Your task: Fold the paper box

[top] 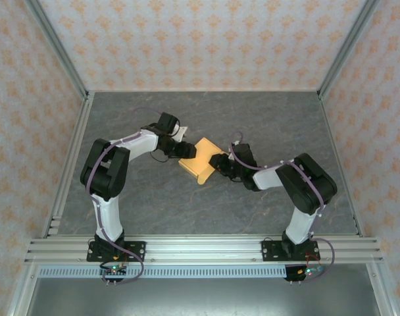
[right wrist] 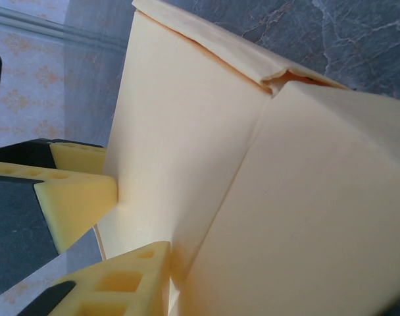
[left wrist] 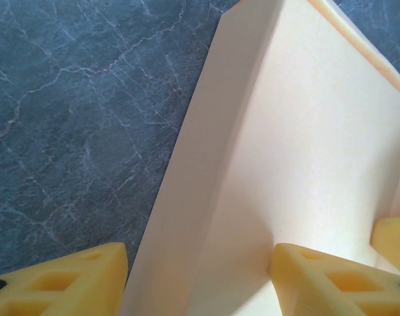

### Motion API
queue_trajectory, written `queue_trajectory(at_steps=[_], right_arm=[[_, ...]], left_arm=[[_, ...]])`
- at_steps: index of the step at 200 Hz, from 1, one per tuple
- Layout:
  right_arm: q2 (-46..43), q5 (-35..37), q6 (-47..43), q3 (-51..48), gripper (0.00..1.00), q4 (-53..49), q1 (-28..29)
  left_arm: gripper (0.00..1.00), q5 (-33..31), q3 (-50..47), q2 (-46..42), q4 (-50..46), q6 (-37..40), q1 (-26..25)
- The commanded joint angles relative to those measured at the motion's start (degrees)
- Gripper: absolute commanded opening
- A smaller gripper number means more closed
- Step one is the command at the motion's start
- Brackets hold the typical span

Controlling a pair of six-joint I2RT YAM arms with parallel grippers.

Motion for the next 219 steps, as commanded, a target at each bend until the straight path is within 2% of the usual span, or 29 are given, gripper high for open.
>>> queue_trajectory(at_steps=[1, 18, 40, 76, 93, 108, 148, 175, 219], right_arm=[[-0.1, -1.6, 0.0, -1.2, 0.34, 6.6, -0.1], [-1.8, -1.7, -0.2, -2.9, 0.45, 6.2, -1.5], [-5.2, -2.6, -1.5, -5.3, 0.52, 4.4, -3.2], [-10.1, -3.0, -3.0, -8.4, 0.56, 1.2, -3.3], [-9.9, -2.9, -3.2, -9.0, 0.48, 1.4, -3.3], [-8.3, -3.7, -2.6, -8.6, 0.36, 3.4, -3.4], [-8.7, -5.1, -2.0, -7.1, 0.13, 5.2, -3.7], [-12.9, -4.6, -2.3, -7.2, 0.07, 3.3, -3.9], [-17.3, -5.0, -1.2, -6.8, 0.04, 2.2, -3.9]], left_arm=[[0.61, 1.3, -3.1, 1.0, -1.7, -0.8, -1.2], [0.6, 0.6, -3.6, 0.8, -1.2, -1.6, -0.7], [0.59, -0.1, -3.9, 0.4, -1.1, -2.5, -0.4], [0.59, -1.6, -4.0, -0.1, -1.2, -3.6, -0.3], [0.58, -1.3, -4.1, 0.0, -0.9, -4.2, -0.3], [0.58, -1.0, -4.3, 0.2, -0.6, -4.4, -0.3], [0.52, 0.1, -6.4, -0.7, 0.1, -5.9, -0.3], [0.51, 2.9, -9.1, -2.1, 2.9, -8.3, -0.3], [0.49, 5.4, -10.4, -1.9, 5.2, -9.6, -0.4]])
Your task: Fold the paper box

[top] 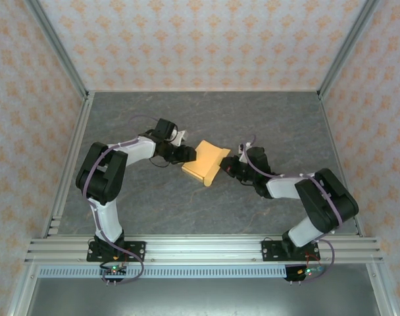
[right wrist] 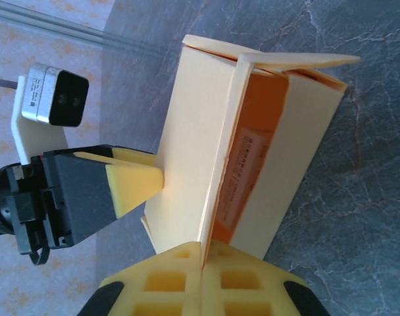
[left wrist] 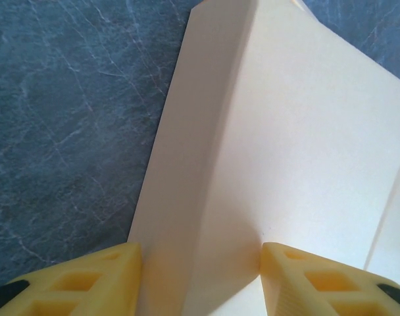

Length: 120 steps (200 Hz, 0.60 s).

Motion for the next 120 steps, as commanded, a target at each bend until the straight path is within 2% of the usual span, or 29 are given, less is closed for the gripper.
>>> queue_trajectory(at_steps=[1, 38, 76, 120], right_arm=[[-4.0, -0.7, -0.4, 1.4, 0.04, 3.2, -0.1], [-7.1, 1.6, -2.5, 2.0, 0.04, -2.6, -0.2], [-4.2, 4.2, -3.6, 0.3, 0.03, -5.2, -0.9], [1.5, 4.9, -2.9, 1.0, 0.09, -5.0, -1.5]], left_arm=[[0.49, -0.5, -2.8, 1.6, -2.7, -1.1, -0.3], [0.46, 1.0, -3.5, 2.3, -1.0, -2.2, -0.3], [0.46, -5.1, -2.8, 3.2, -4.6, -0.2, -0.3], [0.44, -8.2, -2.3, 3.2, -6.4, -0.3, -0.8]])
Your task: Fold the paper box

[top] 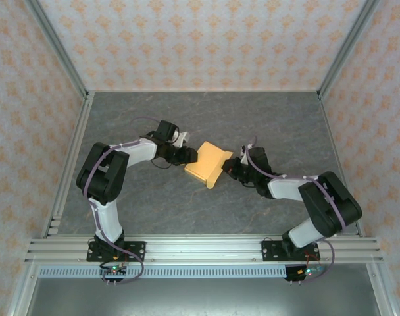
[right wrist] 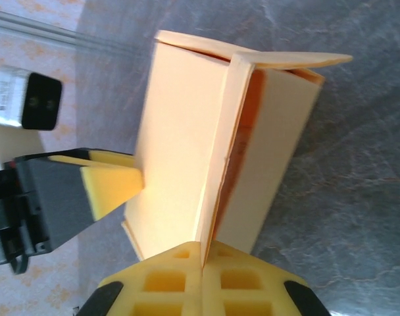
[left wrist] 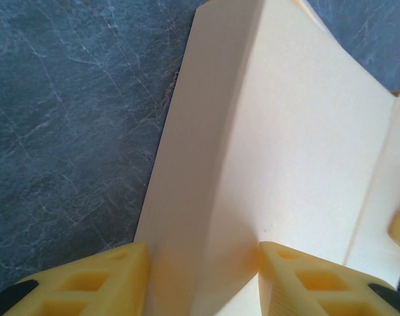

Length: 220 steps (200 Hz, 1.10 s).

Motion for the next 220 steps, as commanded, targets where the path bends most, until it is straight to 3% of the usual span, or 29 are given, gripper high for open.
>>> queue_trajectory(at_steps=[1, 18, 39, 126, 220], right_arm=[[2.6, 2.6, -1.8, 1.1, 0.09, 1.6, -1.0], [4.3, 1.8, -1.2, 1.5, 0.12, 3.3, -1.1], [3.9, 0.7, -1.1, 1.5, 0.06, 5.0, -1.4], [-1.6, -0.8, -4.1, 5.0, 0.04, -1.5, -1.6], [-3.1, 0.6, -3.6, 9.4, 0.09, -8.4, -2.4]], left_arm=[[0.44, -8.3, -1.2, 3.0, -8.3, 1.1, 0.0], [0.39, -8.3, -1.3, 2.8, -8.4, 0.6, 0.0], [0.35, -8.0, -1.9, 1.8, -8.2, -0.1, 0.1], [0.24, -1.5, -5.1, 2.5, -1.8, -4.3, 1.8], [0.16, 2.6, -7.6, 4.6, 3.2, -7.4, 4.7]])
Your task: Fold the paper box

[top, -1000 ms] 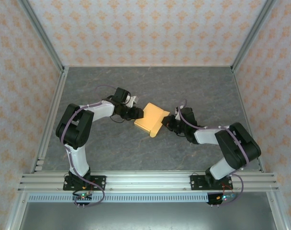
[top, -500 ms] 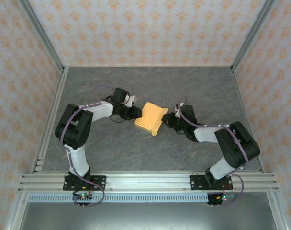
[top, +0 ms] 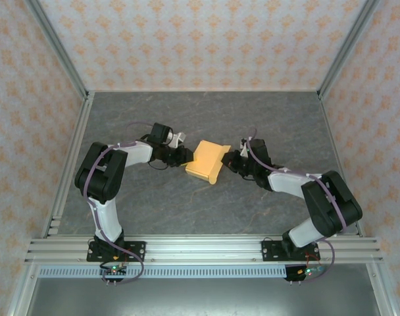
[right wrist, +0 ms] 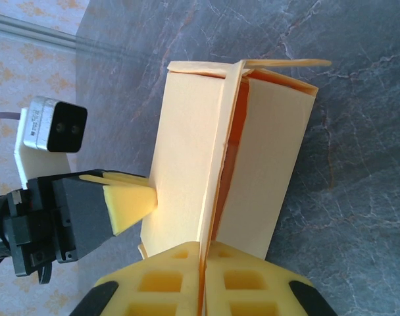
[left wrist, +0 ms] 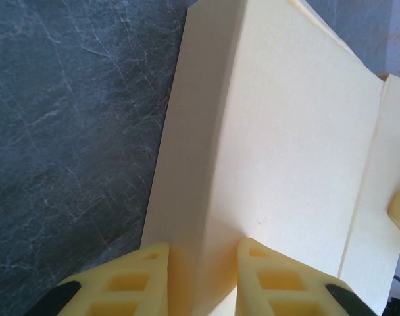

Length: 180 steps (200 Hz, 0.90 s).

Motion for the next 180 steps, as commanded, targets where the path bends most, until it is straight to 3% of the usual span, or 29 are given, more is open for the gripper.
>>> queue_trajectory(at_steps=[1, 128, 180], right_arm=[[-2.2, 1.4, -1.2, 2.7, 0.09, -0.2, -1.2], [3.4, -2.8, -1.2, 7.0, 0.1, -1.1, -2.4], [-2.7, -1.5, -8.0, 6.0, 0.28, -10.0, -3.7]], left_arm=[[0.16, -5.6, -2.9, 4.3, -5.3, -0.9, 1.6], [0.11, -3.7, -4.3, 7.0, -2.8, -1.6, 4.2], [0.11, -4.0, -4.2, 6.5, -3.2, -1.3, 4.3]])
